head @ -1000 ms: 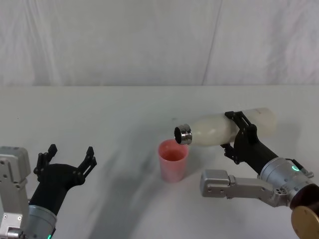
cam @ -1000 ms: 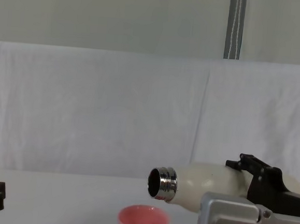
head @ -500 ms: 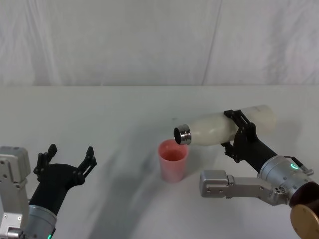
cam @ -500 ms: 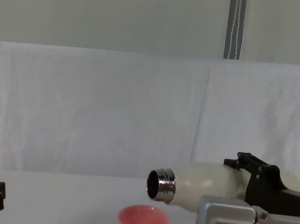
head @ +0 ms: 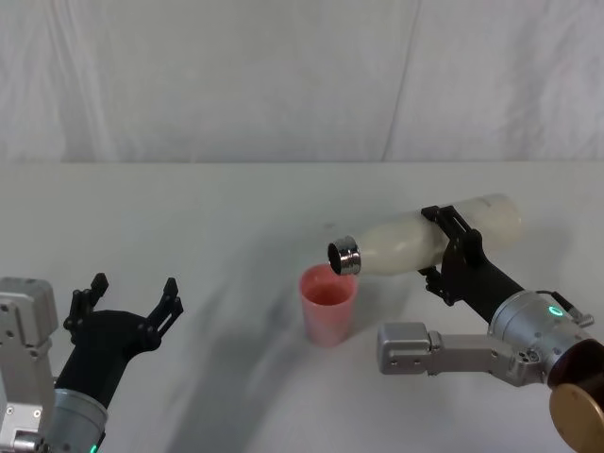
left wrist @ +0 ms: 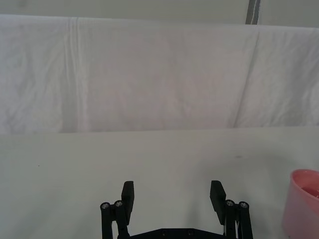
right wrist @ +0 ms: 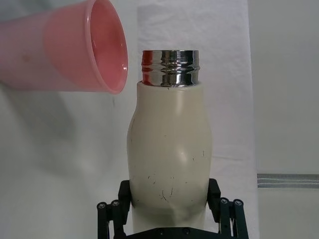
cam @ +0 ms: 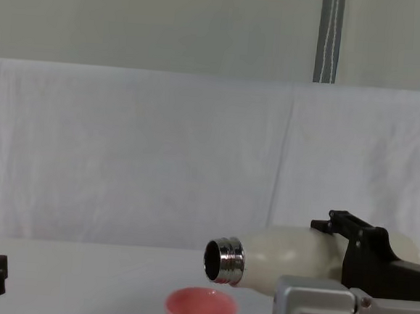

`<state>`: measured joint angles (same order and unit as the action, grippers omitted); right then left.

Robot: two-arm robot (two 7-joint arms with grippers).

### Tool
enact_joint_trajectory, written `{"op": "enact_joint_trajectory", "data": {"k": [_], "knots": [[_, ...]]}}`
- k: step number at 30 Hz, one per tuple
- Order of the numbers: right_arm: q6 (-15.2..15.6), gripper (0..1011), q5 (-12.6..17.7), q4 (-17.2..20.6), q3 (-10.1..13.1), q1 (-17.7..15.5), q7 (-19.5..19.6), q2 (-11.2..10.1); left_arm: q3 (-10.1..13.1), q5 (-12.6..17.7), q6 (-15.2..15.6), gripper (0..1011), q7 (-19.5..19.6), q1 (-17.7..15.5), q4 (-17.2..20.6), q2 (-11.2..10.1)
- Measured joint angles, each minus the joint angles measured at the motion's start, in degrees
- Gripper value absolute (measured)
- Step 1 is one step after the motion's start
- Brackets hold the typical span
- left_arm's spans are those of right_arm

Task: Grasp the thermos with one hand and pour water into the cup lid.

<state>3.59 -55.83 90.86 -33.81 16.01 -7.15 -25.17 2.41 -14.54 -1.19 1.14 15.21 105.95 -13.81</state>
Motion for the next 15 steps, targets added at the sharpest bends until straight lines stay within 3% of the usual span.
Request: {"op": "enact_joint_trajectory", "data": {"k": [15], "knots": [[0.22, 947, -0.86, 0.35, -0.58, 0.74, -0.62, -0.65, 0.0, 0.0, 0.0, 1001, 0.0, 0.0, 0.0, 0.0]]}}
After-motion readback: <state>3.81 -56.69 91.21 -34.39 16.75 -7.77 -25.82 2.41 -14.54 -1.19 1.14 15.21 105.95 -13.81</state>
